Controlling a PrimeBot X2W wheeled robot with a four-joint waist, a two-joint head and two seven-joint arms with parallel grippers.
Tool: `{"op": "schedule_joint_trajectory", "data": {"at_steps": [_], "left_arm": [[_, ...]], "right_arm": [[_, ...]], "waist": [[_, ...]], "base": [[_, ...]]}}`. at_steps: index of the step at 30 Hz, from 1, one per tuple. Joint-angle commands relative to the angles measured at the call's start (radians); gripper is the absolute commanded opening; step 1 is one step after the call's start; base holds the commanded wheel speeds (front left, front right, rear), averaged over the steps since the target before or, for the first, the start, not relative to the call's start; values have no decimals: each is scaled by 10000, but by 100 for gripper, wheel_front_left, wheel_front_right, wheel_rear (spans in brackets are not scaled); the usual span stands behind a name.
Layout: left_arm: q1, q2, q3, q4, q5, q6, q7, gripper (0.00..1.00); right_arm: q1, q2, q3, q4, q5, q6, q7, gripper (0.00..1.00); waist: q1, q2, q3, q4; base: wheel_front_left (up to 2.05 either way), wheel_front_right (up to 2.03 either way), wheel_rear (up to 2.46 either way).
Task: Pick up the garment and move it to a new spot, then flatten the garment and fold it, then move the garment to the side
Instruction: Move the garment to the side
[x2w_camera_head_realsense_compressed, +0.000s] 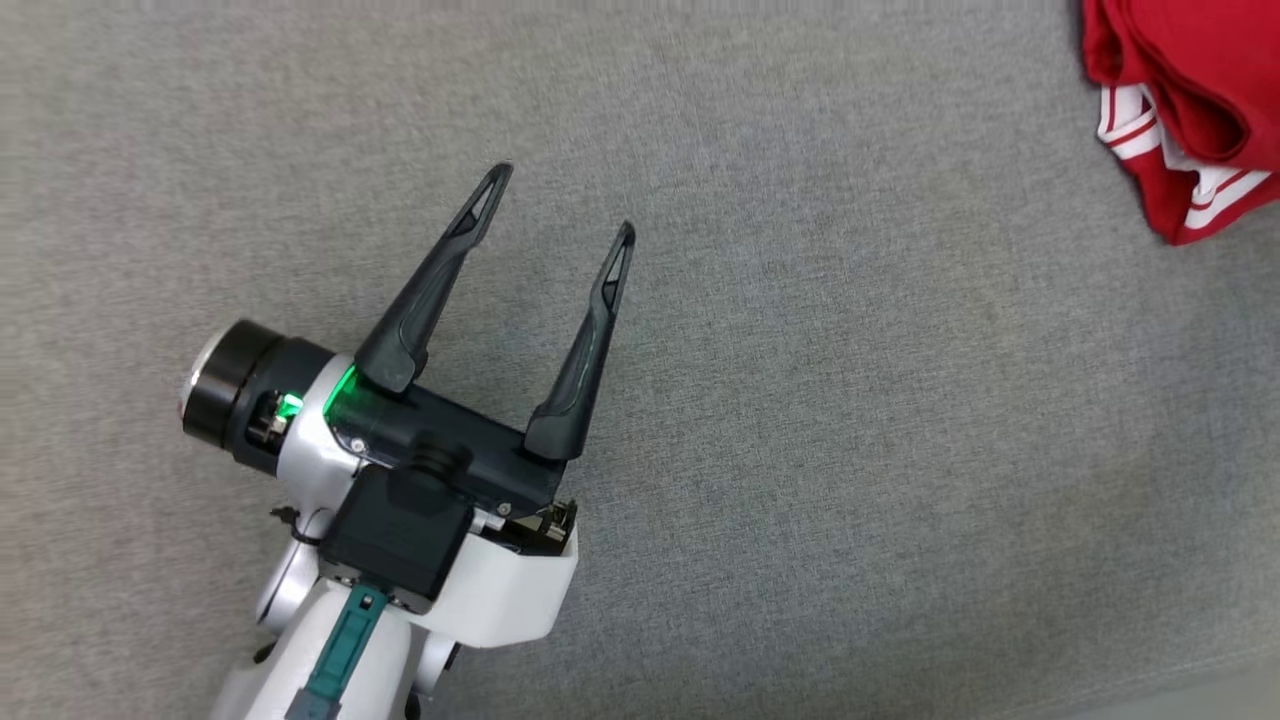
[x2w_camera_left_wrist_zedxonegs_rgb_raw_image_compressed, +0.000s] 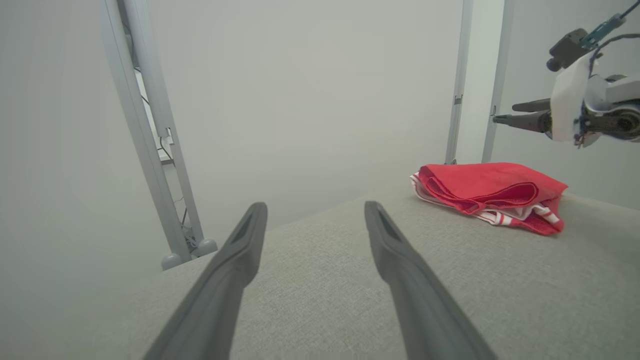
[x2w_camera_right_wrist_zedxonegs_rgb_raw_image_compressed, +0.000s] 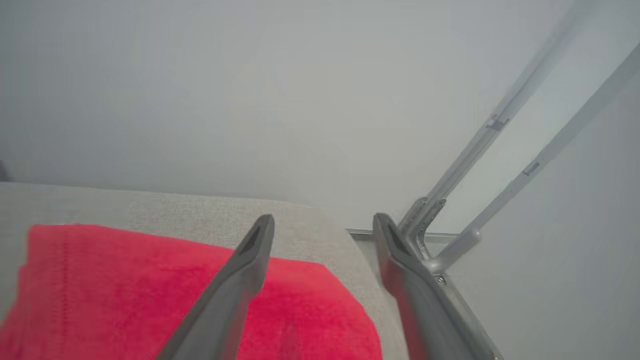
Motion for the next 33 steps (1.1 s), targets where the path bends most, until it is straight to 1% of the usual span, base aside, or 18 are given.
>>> {"op": "schedule_joint_trajectory", "data": {"at_steps": [1, 3, 6, 9, 11, 14, 19, 22, 27, 30, 33], "left_arm": [[202, -30, 73, 188, -189, 116, -113, 100], [399, -103, 154, 434, -374, 240, -165, 100], [728, -253, 262, 812, -818, 405, -149, 100], [938, -388, 403, 1140, -1327, 565, -175, 100], [1061, -459, 516, 1333, -1617, 692, -280, 100], [1176, -499, 643, 1565, -1929, 763, -362, 100], [1464, -566, 979, 2308, -2554, 903, -630, 100], [1606, -589, 1122, 2743, -2841, 968, -841, 100], [1854, -627, 1237, 3403, -3174, 988, -1048, 100], [2036, -655, 1316, 3750, -3182, 1065, -1104, 100], [2224, -666, 1492, 3797, -3034, 1072, -1112, 100]], "right_arm": [[548, 604, -376, -511, -466, -4, -20, 100], [1046, 1326, -717, -1143, -755, -3, -14, 100], [1804, 2303, -596, -1856, -753, -3, -14, 100], [2414, 2763, -150, -2491, -501, -3, -14, 100], [2828, 2901, 198, -2914, -312, -3, -14, 100], [3279, 3092, 564, -3348, -89, -3, -13, 100], [4504, 3264, 1046, -4803, 318, -3, -15, 100], [5420, 3419, 1020, -5587, 384, -3, -13, 100], [6827, 3623, 891, -6477, 476, -3, -15, 100], [7661, 3741, 786, -6978, 329, -1, -15, 100], [8374, 3782, 554, -7596, 11, -1, -13, 100]], "waist": [[0, 0, -550, 186], [0, 0, -927, 295], [0, 0, -1446, 477], [0, 0, -1883, 693], [0, 0, -2143, 826], [0, 0, -2421, 937], [0, 0, -3171, 1193], [0, 0, -3613, 1328], [0, 0, -4347, 1506], [0, 0, -4733, 1580], [0, 0, -5011, 1609]], "base": [[0, 0, 0], [0, 0, 0], [0, 0, 0], [0, 0, 0], [0, 0, 0], [0, 0, 0], [0, 0, 0], [0, 0, 0], [0, 0, 0], [0, 0, 0], [0, 0, 0]]}}
